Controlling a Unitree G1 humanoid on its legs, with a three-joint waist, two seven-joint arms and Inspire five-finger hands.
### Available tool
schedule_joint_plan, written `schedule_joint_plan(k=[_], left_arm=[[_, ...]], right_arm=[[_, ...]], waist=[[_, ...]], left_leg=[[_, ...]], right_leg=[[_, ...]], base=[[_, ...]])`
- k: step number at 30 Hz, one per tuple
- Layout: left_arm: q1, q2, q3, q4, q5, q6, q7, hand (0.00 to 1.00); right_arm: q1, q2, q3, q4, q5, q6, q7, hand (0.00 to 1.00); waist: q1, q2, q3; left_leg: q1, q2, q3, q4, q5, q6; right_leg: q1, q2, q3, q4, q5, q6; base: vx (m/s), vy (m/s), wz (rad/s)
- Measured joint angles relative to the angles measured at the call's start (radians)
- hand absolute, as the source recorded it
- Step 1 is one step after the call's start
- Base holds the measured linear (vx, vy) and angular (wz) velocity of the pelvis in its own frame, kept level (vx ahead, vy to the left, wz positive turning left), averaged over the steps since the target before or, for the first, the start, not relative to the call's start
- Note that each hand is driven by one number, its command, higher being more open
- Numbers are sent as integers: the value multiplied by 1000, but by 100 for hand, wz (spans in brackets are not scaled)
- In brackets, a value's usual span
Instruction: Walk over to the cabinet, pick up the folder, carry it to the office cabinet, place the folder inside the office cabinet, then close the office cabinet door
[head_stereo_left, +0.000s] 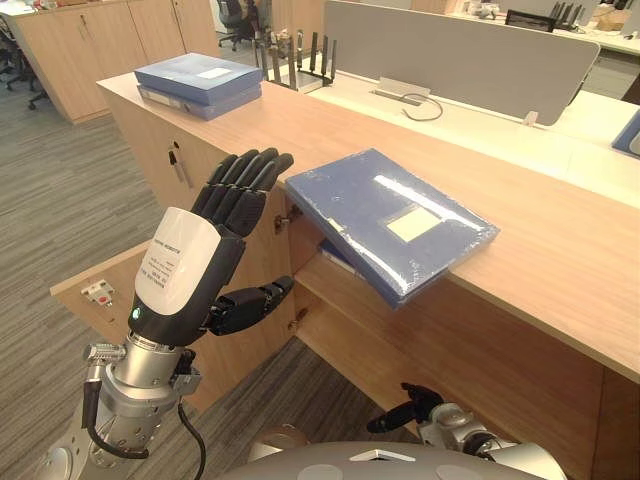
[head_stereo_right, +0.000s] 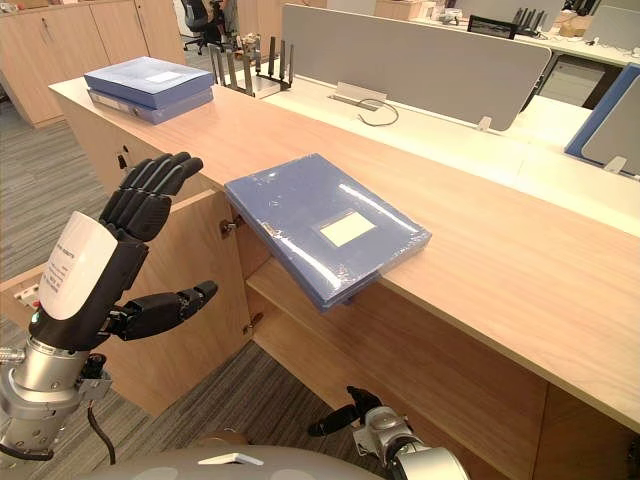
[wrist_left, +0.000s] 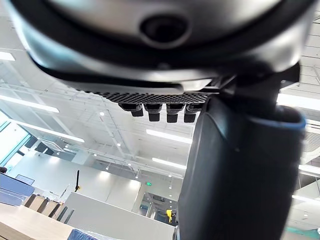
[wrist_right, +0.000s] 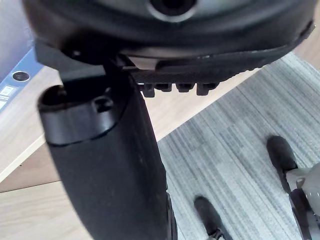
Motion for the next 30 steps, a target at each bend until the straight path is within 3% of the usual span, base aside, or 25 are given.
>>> schedule_joint_plan(k=[16,30], left_arm=[[-60,4,-29,88,107,43,51,100],[-94,11,-44,88,145,64,115,100]], right_arm=[[28,9,1,-1,8,0,-21,100],[28,12,0,-2,11,0,-25,100]], waist=[[-2,-23,-7],[-1,-48,-7]], left_leg=[[8,57,104,-34,0,-5],[14,66,141,-48,0,-5]], right_leg=[[-45,34,100,-36,18,-22],[-60,42,138,-39,30,-31]], base=[[23,-20,-18],[-14,5,-7]])
